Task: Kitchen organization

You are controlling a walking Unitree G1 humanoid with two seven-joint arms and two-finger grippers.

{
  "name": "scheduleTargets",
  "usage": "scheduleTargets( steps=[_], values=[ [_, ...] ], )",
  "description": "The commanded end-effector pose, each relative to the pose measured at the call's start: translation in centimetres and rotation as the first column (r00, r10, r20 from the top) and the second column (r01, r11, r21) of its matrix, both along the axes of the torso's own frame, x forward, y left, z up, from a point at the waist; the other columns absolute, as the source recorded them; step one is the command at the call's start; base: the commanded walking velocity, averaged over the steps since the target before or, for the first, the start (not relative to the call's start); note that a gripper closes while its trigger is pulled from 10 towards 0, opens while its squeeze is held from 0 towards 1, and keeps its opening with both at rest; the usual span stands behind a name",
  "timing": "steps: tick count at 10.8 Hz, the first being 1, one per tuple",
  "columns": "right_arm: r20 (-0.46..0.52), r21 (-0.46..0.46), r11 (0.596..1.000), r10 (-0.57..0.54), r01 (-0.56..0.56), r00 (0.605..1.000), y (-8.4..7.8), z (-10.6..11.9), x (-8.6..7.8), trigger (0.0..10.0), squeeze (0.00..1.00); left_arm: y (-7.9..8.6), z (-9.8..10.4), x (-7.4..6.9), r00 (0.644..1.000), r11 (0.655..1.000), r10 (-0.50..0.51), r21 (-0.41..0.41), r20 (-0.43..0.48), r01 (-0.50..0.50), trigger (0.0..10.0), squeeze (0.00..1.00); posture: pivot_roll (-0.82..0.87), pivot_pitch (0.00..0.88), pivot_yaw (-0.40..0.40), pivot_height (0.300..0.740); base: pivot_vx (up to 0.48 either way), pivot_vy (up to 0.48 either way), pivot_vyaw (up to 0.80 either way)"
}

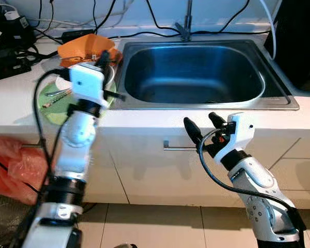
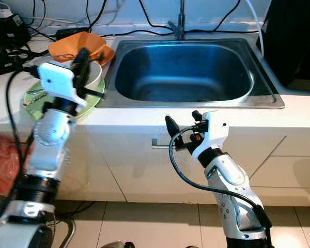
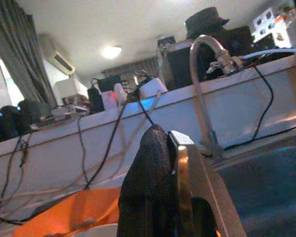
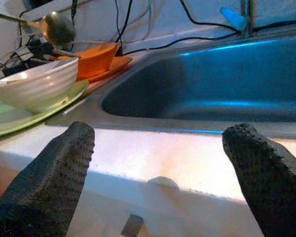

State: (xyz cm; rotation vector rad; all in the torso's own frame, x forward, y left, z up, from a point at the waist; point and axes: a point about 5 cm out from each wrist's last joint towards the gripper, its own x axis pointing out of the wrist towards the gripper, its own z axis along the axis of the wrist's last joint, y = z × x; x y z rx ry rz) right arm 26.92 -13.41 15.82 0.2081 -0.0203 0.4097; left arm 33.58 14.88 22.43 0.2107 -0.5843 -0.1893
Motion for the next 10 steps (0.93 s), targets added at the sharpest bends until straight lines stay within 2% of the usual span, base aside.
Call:
scheduleTargets(
  steps=[1, 5, 6, 7, 8, 10],
  values=[
    [0.024, -0.008, 1.0, -0.011, 0.011, 1.0, 0.1, 0.4, 0.2, 10.0, 0.22, -0.1, -0.1, -0.3, 1.0, 1.0, 0.0, -0.003, -0.01, -0.001, 0.0, 0.0, 0.0, 0.054, 0.077, 0.74, 0.0, 0.0, 0.0],
    [0.044, -0.017, 0.999, -0.049, 0.05, 0.998, 0.0, 0.5, 0.2, 10.0, 0.24, -1.5, 0.0, -1.1, 0.999, 0.999, -0.032, -0.034, -0.012, 0.032, 0.0, 0.0, 0.0, 0.049, 0.08, 0.74, 0.0, 0.0, 0.0],
    [0.072, -0.015, 0.994, -0.104, 0.105, 0.992, -0.3, 0.9, 0.5, 10.0, 0.24, -2.6, -0.4, -1.9, 0.997, 0.997, -0.071, -0.038, -0.022, 0.07, 0.0, 0.0, 0.0, 0.05, 0.08, 0.74, 0.0, 0.0, 0.0],
    [0.078, -0.018, 0.993, -0.117, 0.119, 0.99, -0.4, 1.0, 0.5, 10.0, 0.24, -2.8, -0.6, -2.0, 0.996, 0.996, -0.082, -0.039, -0.029, 0.081, 0.0, 0.0, 0.0, 0.05, 0.081, 0.74, 0.0, 0.0, 0.0],
    [0.098, -0.014, 0.983, -0.18, 0.182, 0.979, -0.8, 1.2, 0.8, 10.0, 0.23, -4.1, -1.4, -2.4, 0.984, 0.986, -0.164, -0.036, -0.071, 0.162, 0.0, 0.0, 0.0, 0.048, 0.081, 0.74, 0.0, 0.0, 0.0],
    [0.104, -0.007, 0.98, -0.197, 0.199, 0.975, -0.9, 1.3, 1.0, 10.0, 0.21, -4.8, -2.3, -2.5, 0.97, 0.977, -0.215, -0.031, -0.116, 0.213, 0.0, 0.0, 0.0, 0.042, 0.081, 0.74, 0.0, 0.0, 0.0]
  ],
)
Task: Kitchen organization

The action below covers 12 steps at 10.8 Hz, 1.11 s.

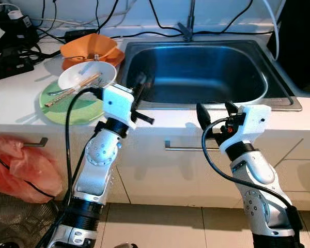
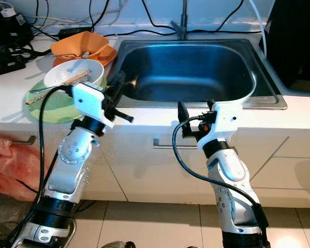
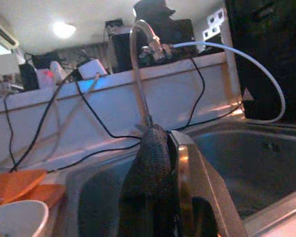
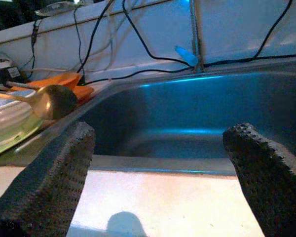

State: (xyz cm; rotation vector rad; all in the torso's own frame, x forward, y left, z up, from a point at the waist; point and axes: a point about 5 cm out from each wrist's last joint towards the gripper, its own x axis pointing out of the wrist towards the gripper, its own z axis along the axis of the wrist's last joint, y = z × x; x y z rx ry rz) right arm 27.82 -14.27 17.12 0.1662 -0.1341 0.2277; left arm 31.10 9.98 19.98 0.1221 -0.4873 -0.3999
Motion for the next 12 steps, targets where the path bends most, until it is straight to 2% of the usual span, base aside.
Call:
scheduleTargets(
  steps=[1, 2, 3, 4, 5, 7, 9, 10, 12],
  values=[
    [0.002, -0.002, 1.0, -0.007, 0.007, 1.0, -0.1, 0.0, 0.1, 10.0, 0.18, 0.0, -0.2, -0.1, 1.0, 1.0, -0.011, -0.001, -0.012, 0.011, 0.0, 0.0, 0.0, 0.04, 0.081, 0.74, 0.0, 0.0, 0.0],
    [0.005, -0.005, 1.0, -0.012, 0.012, 1.0, -0.1, 0.0, 0.2, 10.0, 0.17, 0.1, -0.3, 0.0, 1.0, 1.0, -0.007, -0.008, -0.023, 0.006, 1.7, 0.0, 0.0, 0.039, 0.079, 0.74, 0.0, 0.0, 0.0],
    [0.011, -0.007, 1.0, -0.018, 0.018, 1.0, -0.1, 0.0, 0.2, 10.0, 0.17, 0.3, -0.3, 0.0, 0.999, 1.0, -0.001, -0.022, -0.035, 0.0, 1.7, 0.0, 0.0, 0.038, 0.079, 0.74, 0.0, 0.0, 0.0],
    [0.018, -0.01, 1.0, -0.02, 0.02, 1.0, -0.1, 0.1, 0.3, 10.0, 0.18, 0.6, -0.2, 0.2, 0.999, 0.999, 0.013, -0.049, -0.052, -0.016, 0.0, 0.0, 0.0, 0.037, 0.079, 0.74, 0.0, 0.0, 0.0],
    [0.026, -0.012, 1.0, -0.023, 0.023, 0.999, 0.0, 0.3, 0.3, 10.0, 0.18, 0.9, 0.0, 0.4, 0.998, 0.997, 0.03, -0.065, -0.06, -0.034, 0.0, 0.0, 0.0, 0.037, 0.079, 0.74, 0.0, 0.0, 0.0],
    [0.113, -0.036, 0.997, -0.062, 0.067, 0.992, -0.2, 2.1, 0.4, 10.0, 0.18, 1.2, 2.3, 0.5, 0.999, 0.994, 0.034, -0.102, 0.001, -0.034, 0.0, 0.0, 0.0, 0.037, 0.08, 0.74, 0.0, 0.0, 0.0],
    [0.185, -0.021, 0.994, -0.098, 0.103, 0.978, -0.4, 4.2, 0.6, 10.0, 0.18, 0.9, 4.0, 0.5, 0.999, 0.993, 0.023, -0.116, 0.047, -0.017, 0.0, 0.0, -0.01, 0.037, 0.079, 0.74, 0.255, 0.0, 0.0],
    [0.203, -0.017, 0.994, -0.104, 0.11, 0.974, -0.5, 4.7, 0.7, 10.0, 0.18, 0.7, 4.3, 0.4, 0.998, 0.994, 0.017, -0.107, 0.06, -0.01, 0.0, 0.0, -0.01, 0.037, 0.078, 0.74, 0.304, 0.0, 0.0],
    [0.197, -0.018, 0.993, -0.107, 0.112, 0.975, -0.4, 4.6, 0.7, 10.0, 0.18, 0.6, 3.6, 0.2, 0.999, 0.995, 0.015, -0.097, 0.035, -0.012, 0.0, 0.0, 0.0, 0.039, 0.077, 0.74, 0.375, 0.0, 0.0]
  ],
)
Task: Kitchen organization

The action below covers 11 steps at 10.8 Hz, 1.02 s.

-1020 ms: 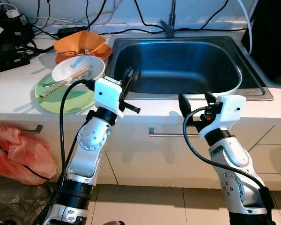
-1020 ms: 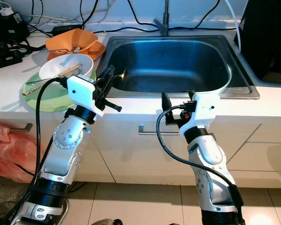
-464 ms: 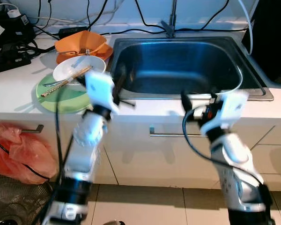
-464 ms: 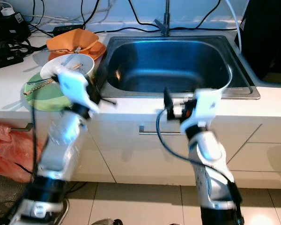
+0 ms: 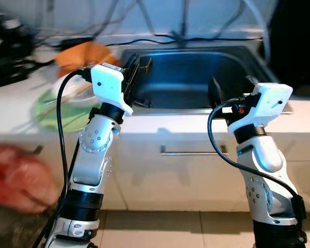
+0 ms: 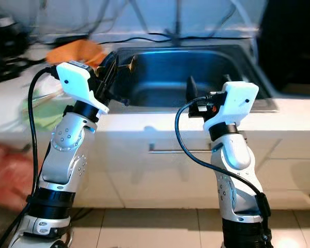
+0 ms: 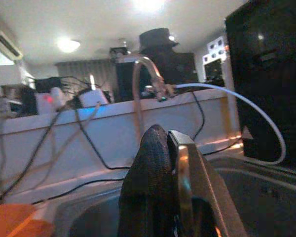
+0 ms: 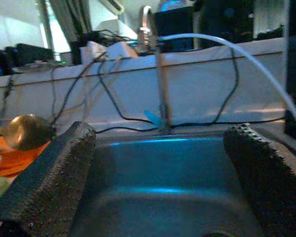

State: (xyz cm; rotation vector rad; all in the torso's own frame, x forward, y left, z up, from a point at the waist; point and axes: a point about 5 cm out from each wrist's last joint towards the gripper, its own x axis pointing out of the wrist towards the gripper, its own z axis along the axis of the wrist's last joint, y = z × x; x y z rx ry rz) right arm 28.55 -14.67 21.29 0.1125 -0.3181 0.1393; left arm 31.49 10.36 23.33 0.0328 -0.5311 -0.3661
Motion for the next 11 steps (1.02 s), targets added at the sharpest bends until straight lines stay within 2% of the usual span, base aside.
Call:
scheduleTargets(
  steps=[1, 8, 11],
  values=[
    [0.013, -0.003, 1.0, -0.004, 0.004, 1.0, 0.08, 0.38, -0.07, 10.0, 0.19, 0.19, 0.11, -0.23, 1.0, 1.0, 0.006, 0.005, 0.005, -0.006, 0.0, 0.0, 0.0, 0.041, 0.078, 0.74, 0.409, 0.0, 0.0],
    [-0.014, -0.011, 1.0, -0.001, 0.001, 1.0, 0.08, -0.27, -0.27, 10.0, 0.18, -0.11, -0.39, -0.25, 1.0, 1.0, -0.003, 0.006, -0.026, 0.003, 0.0, 0.0, -0.01, 0.05, 0.078, 0.74, 0.409, 0.0, 0.0],
    [-0.022, -0.012, 1.0, 0.001, -0.002, 1.0, 0.19, -0.52, -0.33, 10.0, 0.18, 0.07, -0.66, -0.27, 0.999, 1.0, 0.006, 0.019, -0.033, -0.005, 0.0, 0.0, 0.0, 0.053, 0.08, 0.74, 0.0, 0.0, 0.0]
  ],
)
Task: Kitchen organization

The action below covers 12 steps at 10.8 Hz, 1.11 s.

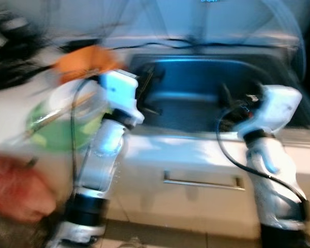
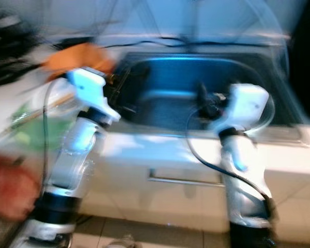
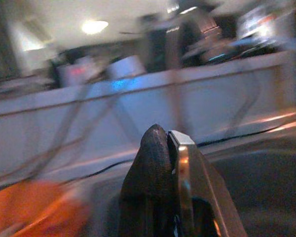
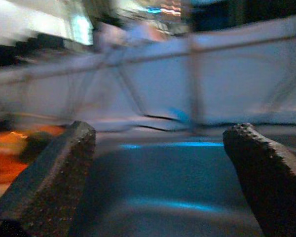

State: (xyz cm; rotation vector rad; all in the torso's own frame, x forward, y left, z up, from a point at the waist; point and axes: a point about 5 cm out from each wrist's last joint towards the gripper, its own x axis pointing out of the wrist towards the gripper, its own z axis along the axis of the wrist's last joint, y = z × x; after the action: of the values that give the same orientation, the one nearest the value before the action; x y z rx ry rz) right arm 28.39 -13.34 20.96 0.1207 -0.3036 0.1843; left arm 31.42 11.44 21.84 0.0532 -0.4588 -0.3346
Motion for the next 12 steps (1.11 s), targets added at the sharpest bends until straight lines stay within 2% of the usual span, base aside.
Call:
scheduleTargets(
  steps=[1, 2, 12],
  values=[
    [-0.01, -0.013, 0.999, -0.045, 0.044, 0.999, -1.14, -0.22, -0.19, 10.0, 0.18, -1.03, 0.88, -0.23, 0.999, 0.999, -0.035, -0.011, 0.037, 0.036, 0.0, 0.0, 0.0, 0.054, 0.08, 0.74, 0.337, 0.0, 0.0],
    [-0.012, -0.015, 0.999, -0.044, 0.044, 0.999, -1.14, -0.3, -0.19, 10.0, 0.18, -1.06, 0.91, -0.27, 0.999, 0.999, -0.041, -0.03, 0.036, 0.042, 0.0, 0.0, 0.0, 0.054, 0.081, 0.74, 0.0, 0.0, 0.0],
    [-0.037, -0.025, 1.0, -0.017, 0.016, 0.999, -0.72, -0.79, -0.27, 10.0, 0.18, -0.48, 0.16, -0.21, 1.0, 1.0, 0.001, -0.012, 0.014, -0.001, 0.0, 0.0, 0.0, 0.058, 0.079, 0.74, 0.0, 0.0, 0.0]
  ],
)
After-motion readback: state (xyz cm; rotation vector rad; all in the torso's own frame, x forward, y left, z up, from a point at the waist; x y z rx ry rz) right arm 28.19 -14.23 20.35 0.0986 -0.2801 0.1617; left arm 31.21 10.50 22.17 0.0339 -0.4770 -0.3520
